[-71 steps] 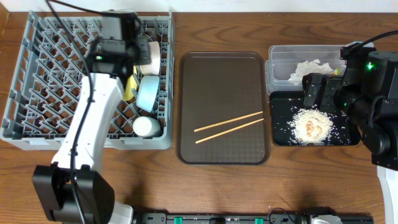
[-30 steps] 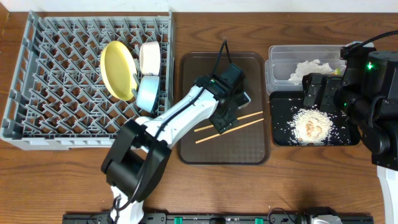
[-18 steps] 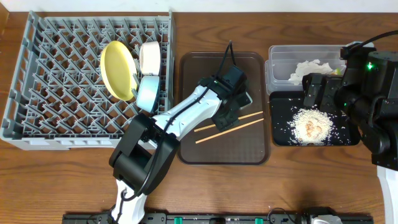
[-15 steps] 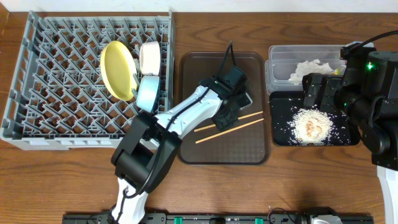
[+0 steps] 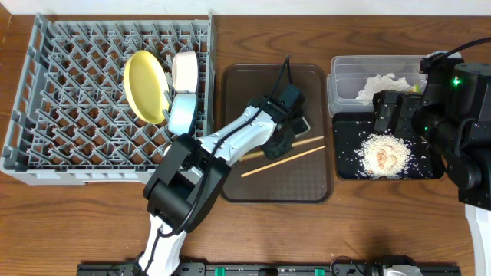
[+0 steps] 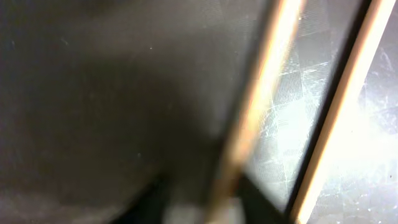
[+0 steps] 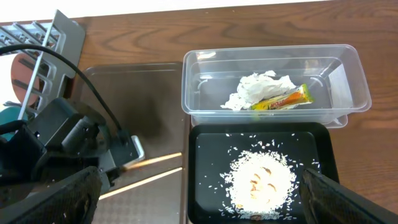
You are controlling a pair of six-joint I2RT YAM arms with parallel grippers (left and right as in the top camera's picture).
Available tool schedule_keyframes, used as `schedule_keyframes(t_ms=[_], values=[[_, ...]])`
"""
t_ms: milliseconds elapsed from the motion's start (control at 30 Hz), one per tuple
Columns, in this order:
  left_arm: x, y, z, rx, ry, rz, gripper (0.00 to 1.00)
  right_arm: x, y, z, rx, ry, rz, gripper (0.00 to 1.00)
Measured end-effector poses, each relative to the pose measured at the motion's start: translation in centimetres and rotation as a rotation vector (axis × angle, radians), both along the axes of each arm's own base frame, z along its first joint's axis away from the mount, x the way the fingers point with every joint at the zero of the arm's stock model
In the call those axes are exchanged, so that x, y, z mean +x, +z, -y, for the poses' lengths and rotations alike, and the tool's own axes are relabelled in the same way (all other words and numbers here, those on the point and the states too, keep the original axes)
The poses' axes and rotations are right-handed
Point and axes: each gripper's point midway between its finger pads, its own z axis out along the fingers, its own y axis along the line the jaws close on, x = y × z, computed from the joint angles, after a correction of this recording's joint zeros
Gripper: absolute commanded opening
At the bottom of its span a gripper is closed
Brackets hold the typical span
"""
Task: Sort waste into correct bins and load items into the dishwasher
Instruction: 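Grasp one wooden chopstick with the left gripper, then place the chopstick into the dish rack beside the bowls and release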
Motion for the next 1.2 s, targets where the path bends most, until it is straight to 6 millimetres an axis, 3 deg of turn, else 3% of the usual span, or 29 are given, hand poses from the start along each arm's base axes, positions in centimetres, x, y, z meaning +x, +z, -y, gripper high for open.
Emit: schedule_keyframes(t_ms=[467, 567, 667, 733, 767, 900, 1033, 1200], values=[[0.0, 0.8, -0.9, 0.029, 0.065, -0.021, 0.07, 0.0, 0.0, 0.0, 0.000, 0.000, 0.000, 0.99], [1.9, 4.1, -1.1, -0.024, 0.180, 0.020, 0.08, 0.0, 0.0, 0.0, 0.000, 0.000, 0.000, 0.99], [4.1, 10.1, -2.4, -0.128, 0.313, 0.114, 0.08, 0.0, 0.0, 0.0, 0.000, 0.000, 0.000, 0.99], [5.5, 17.9, -5.5, -0.253, 0.461, 0.229, 0.08, 0.0, 0.0, 0.0, 0.000, 0.000, 0.000, 0.99], [5.5, 18.6, -5.9, -0.262, 0.475, 0.238, 0.08, 0.0, 0.0, 0.0, 0.000, 0.000, 0.001, 0.99], [4.4, 24.3, -12.3, -0.294, 0.656, 0.315, 0.08, 0.0, 0.0, 0.0, 0.000, 0.000, 0.000, 0.99], [3.1, 25.5, -18.5, -0.214, 0.829, 0.339, 0.08, 0.0, 0.0, 0.0, 0.000, 0.000, 0.000, 0.99], [3.1, 23.4, -23.5, -0.108, 0.980, 0.311, 0.08, 0.0, 0.0, 0.0, 0.000, 0.000, 0.000, 0.99]])
